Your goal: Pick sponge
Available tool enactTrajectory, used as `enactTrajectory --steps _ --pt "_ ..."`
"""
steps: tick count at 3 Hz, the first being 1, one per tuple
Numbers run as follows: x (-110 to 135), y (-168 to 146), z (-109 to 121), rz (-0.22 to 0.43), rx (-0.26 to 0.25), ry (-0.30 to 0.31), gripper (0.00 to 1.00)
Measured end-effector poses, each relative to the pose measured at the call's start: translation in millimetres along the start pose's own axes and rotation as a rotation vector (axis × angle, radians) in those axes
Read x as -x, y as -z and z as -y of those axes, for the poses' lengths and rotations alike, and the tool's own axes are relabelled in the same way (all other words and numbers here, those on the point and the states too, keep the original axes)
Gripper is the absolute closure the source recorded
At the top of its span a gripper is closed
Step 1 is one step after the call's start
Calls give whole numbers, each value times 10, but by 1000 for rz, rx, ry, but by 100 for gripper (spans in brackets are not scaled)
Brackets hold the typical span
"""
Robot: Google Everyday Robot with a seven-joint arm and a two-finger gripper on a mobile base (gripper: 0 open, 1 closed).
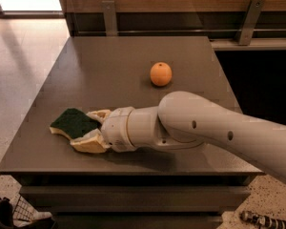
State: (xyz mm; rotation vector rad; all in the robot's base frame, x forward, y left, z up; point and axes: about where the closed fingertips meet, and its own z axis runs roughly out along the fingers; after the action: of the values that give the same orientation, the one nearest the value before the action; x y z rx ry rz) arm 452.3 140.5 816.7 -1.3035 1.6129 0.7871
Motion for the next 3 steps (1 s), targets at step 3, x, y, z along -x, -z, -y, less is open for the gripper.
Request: enactTrajectory --steps 3 --pt "310 186 0 -22 37 41 100"
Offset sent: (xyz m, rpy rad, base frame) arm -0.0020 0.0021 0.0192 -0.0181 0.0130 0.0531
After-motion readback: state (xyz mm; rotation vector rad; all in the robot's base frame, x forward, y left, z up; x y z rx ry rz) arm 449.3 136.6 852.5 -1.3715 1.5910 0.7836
